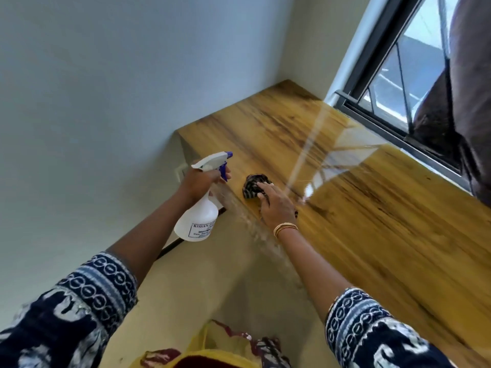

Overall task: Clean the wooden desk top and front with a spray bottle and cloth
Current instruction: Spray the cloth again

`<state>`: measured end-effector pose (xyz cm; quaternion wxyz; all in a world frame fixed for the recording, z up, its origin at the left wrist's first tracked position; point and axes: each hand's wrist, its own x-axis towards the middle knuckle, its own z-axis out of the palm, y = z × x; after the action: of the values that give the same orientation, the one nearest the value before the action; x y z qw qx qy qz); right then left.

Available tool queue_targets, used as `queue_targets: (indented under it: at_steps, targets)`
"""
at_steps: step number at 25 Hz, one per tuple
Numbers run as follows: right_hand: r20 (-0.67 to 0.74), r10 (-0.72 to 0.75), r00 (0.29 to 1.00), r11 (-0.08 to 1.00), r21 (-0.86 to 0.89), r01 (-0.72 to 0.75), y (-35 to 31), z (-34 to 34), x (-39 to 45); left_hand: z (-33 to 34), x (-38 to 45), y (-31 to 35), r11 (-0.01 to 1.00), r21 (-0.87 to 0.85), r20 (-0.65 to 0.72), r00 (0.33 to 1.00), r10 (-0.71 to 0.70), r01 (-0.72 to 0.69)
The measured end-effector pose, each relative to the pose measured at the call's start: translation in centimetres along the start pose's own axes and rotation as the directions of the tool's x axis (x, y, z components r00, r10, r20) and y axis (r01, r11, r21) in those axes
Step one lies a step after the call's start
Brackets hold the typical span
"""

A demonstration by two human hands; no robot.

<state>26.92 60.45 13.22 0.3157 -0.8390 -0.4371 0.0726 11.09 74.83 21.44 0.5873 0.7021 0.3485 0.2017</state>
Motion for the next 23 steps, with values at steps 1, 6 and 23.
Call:
queue_targets:
  at_steps: [1,6,23]
  targets:
    - [0.0,-0.017,1.0,1.0,0.02,0.017,-1.5,1.2,-0.4,-1.3,-0.5,-0.5,1.0,0.015,0.01,1.0,-0.005,0.005]
    - [-0.051,0.059,0.997,0.968,0.247,-0.044,-7.2,5.6,-0.9,-6.5,-2.8,-3.6,0.992,0.099,0.099,0.991,-0.086,0.076]
    - [0.691,0.036,0.722,-0.207,0.712,-0.671,-13.1,4.7,-3.7,-10.0,-7.7,-5.3,0.973,0.196,0.208,0.965,-0.161,0.12]
